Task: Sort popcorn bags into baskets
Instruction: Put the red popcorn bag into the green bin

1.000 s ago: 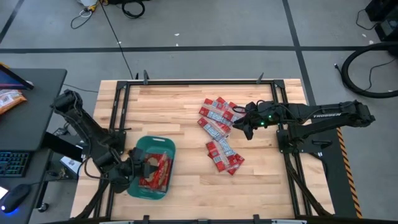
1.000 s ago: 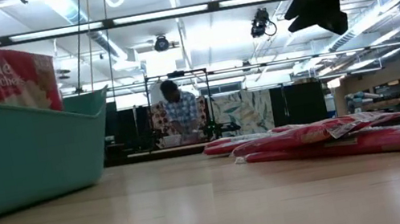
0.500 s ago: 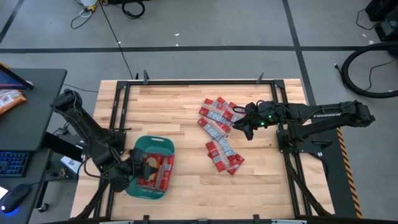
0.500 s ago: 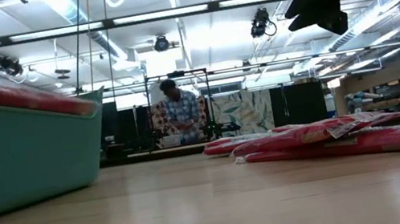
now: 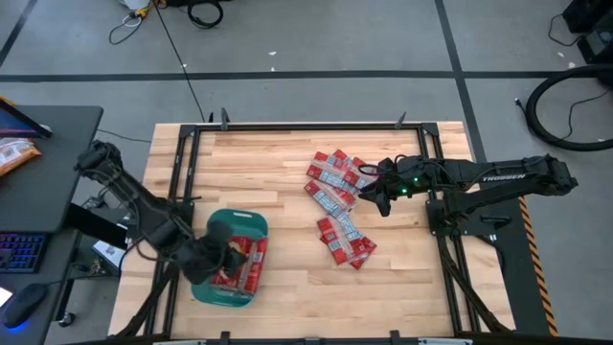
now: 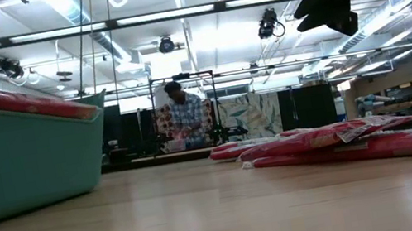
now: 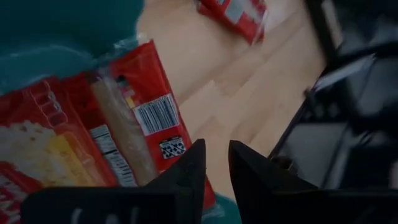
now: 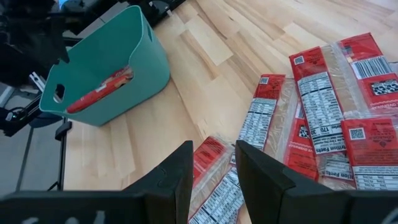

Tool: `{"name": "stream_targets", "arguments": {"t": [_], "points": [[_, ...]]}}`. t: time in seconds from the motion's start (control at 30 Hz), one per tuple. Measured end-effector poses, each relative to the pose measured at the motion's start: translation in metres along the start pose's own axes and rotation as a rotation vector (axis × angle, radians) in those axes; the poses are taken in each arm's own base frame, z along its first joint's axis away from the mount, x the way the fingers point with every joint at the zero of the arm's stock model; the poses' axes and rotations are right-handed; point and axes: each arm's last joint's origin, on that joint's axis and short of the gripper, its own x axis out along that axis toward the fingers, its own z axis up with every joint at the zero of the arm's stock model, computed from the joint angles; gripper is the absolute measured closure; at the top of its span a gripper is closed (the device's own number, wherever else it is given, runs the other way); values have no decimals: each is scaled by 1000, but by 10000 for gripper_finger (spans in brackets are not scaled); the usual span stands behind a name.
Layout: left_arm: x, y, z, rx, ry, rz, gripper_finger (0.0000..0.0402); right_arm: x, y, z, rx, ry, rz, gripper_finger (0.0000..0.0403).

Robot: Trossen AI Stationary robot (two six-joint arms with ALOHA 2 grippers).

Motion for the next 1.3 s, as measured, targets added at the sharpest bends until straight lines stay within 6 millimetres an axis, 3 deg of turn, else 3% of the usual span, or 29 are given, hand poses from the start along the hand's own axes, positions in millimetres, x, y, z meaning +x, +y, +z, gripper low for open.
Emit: {"name": "stream_targets", "arguments": {"t": [0.27, 0.43, 0.63, 0.83, 0.93, 1.3], "points": [[34, -39, 33, 240, 195, 95, 329, 0, 0, 0, -9, -7, -10, 277], [67, -55, 51, 369, 326, 126, 329, 0, 0, 0, -19, -8, -10, 277], [101, -69, 65, 639, 443, 147, 329, 0, 0, 1, -31, -11, -7, 277], [133, -62, 68, 847, 606, 156, 329, 0, 0, 1, -48, -17, -3, 277], [142, -54, 67, 872, 705, 149, 329, 0, 0, 1, -52, -17, -3, 277], [129, -36, 67, 868, 936, 277, 329, 0, 2, 2, -52, -22, 18, 277]]}}
